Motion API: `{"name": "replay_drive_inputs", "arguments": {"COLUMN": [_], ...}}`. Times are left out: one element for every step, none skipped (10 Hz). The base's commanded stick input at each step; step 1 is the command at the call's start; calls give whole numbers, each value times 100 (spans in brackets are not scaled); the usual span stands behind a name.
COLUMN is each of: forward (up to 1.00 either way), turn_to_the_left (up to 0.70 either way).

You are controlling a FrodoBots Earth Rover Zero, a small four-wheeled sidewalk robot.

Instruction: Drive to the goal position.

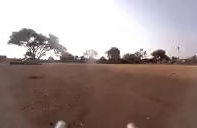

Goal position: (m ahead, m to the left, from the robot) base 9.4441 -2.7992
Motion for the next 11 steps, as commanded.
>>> {"name": "replay_drive_inputs", "arguments": {"forward": [70,70,70,70,70,70,70,70,70,70,70], "turn_to_the_left": [0,0,0,-34,-28,-19,-11,-3,0,0,0]}}
